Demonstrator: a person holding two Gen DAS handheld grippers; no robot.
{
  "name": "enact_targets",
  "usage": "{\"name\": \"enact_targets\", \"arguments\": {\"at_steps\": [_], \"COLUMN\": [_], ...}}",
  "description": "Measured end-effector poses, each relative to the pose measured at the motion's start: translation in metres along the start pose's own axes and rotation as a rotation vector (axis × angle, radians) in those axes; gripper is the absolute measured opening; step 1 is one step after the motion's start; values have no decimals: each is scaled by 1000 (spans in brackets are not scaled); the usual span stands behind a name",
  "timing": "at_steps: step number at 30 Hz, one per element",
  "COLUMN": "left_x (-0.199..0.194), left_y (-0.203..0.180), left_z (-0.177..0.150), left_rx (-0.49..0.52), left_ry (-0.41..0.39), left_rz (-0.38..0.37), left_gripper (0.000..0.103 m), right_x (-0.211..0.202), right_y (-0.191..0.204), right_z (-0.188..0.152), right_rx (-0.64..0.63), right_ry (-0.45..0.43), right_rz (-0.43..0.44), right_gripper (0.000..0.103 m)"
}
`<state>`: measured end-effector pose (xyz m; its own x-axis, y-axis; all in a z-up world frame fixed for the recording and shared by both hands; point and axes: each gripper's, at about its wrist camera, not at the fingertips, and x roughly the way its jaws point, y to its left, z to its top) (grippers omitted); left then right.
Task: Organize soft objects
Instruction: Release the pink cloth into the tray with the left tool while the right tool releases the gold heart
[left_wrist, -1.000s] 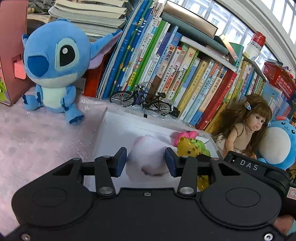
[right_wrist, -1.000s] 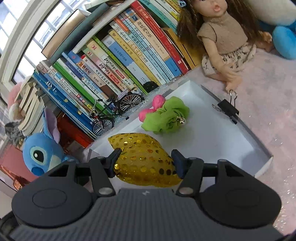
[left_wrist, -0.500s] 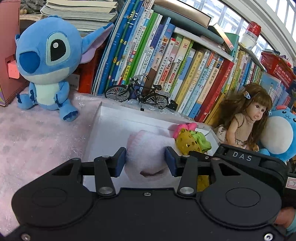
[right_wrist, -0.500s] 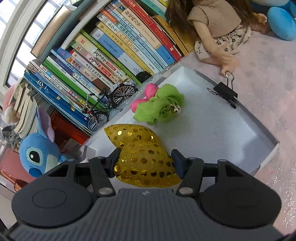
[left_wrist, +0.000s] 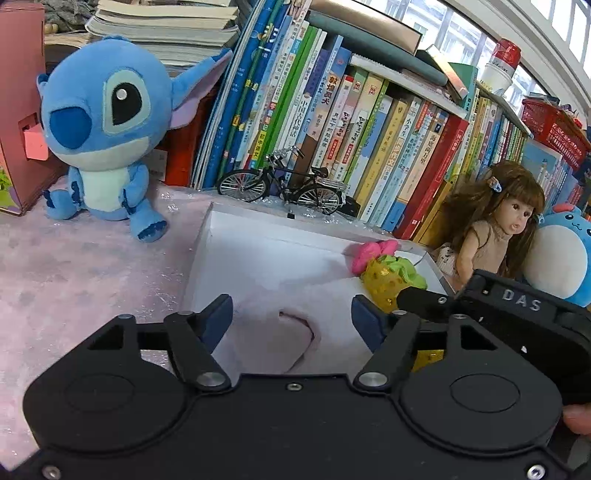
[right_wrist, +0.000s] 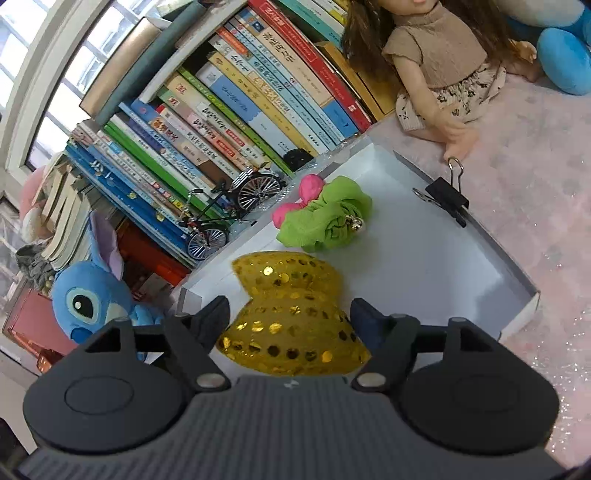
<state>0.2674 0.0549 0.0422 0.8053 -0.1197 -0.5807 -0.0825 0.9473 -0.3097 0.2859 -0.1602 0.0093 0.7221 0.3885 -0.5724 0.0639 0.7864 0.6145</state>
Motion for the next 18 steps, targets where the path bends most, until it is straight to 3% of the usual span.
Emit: {"name": "enact_targets", "arguments": {"at_steps": [4, 18], "left_x": [-7, -50], "left_y": [2, -8], "left_z": [0, -20], "left_rx": [7, 118], "left_ry": [-13, -26], "left_rz": [4, -17], "left_gripper": [77, 84], "right_x": [-11, -67], "right_y": [3, -2], "right_z": [0, -13], "right_rx": [-16, -200], "right_ry": [-15, -62], "right_rz": [6, -2], "right_gripper": [90, 96]}}
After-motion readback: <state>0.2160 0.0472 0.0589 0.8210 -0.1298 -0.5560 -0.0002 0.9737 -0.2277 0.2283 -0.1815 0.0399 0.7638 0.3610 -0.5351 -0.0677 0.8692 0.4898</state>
